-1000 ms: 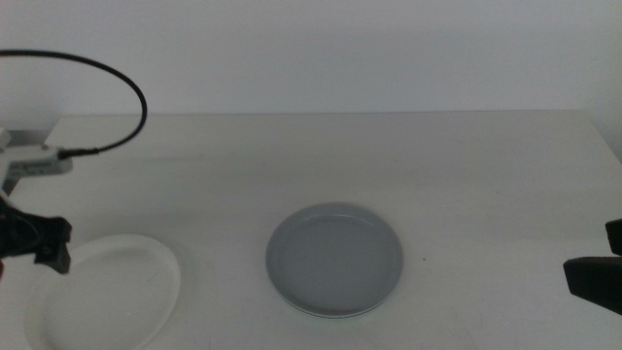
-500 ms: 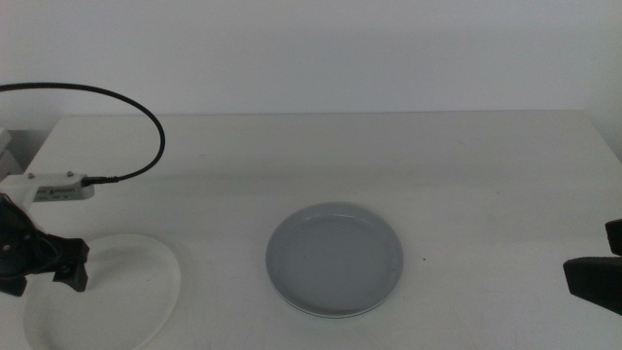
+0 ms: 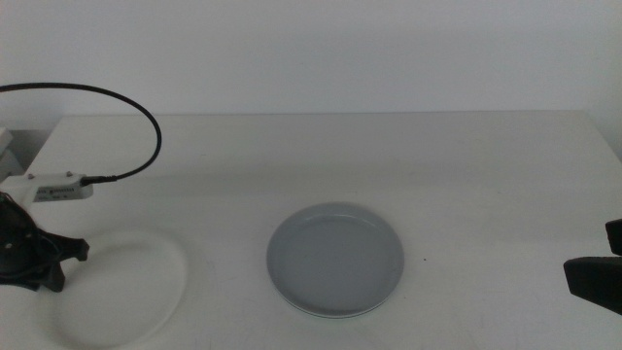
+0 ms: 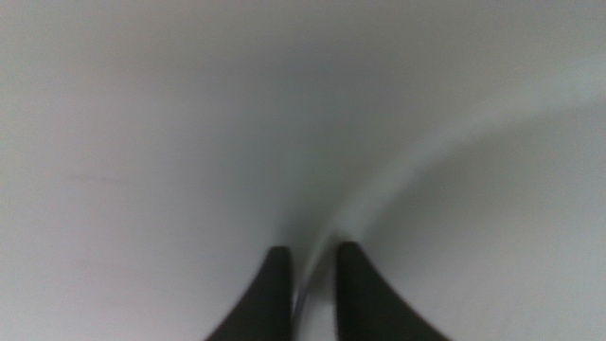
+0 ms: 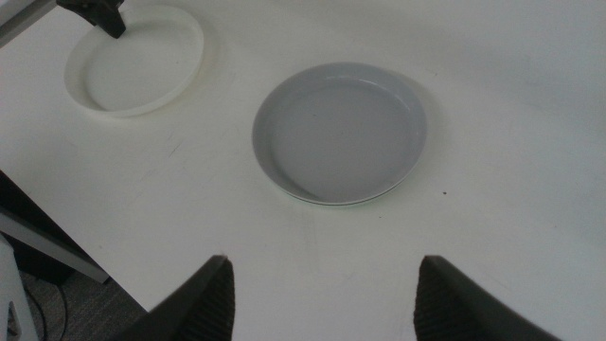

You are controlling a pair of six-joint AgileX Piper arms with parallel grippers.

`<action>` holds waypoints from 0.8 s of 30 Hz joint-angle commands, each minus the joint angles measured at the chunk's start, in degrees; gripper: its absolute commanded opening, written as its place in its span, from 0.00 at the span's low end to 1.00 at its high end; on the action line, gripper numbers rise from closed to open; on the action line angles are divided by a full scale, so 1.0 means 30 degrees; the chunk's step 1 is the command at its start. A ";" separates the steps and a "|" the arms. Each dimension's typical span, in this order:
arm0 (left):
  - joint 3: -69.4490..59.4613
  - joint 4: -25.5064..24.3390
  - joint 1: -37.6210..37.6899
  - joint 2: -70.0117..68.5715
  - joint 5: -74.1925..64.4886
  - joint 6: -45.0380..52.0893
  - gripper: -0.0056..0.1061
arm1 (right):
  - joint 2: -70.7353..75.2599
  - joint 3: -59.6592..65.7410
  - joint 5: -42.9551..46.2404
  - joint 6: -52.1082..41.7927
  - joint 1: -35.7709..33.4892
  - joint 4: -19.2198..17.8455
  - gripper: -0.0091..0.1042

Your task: Stack the three bowls on top of each other.

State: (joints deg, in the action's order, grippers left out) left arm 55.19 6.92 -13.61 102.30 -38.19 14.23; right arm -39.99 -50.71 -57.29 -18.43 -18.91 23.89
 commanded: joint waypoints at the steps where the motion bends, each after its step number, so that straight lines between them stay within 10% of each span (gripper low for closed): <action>1: -0.0015 0.0357 0.0154 -0.0558 -0.0076 -0.0349 0.05 | 0.0039 -0.0413 0.0998 -0.0051 0.0136 0.0353 0.51; 12: 0.2742 0.2659 0.0811 -0.4258 -0.3966 -0.0252 0.05 | 0.0039 -0.0413 0.0998 -0.0051 0.0136 0.0353 0.51; 24: 0.8336 0.3486 0.8836 -0.1966 -0.4614 -0.3043 0.05 | 0.0039 -0.0413 0.0998 -0.0051 0.0136 0.0353 0.51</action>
State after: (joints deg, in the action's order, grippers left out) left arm 76.91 15.38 10.27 96.79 -53.18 6.87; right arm -39.99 -50.71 -57.29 -18.43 -18.91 23.89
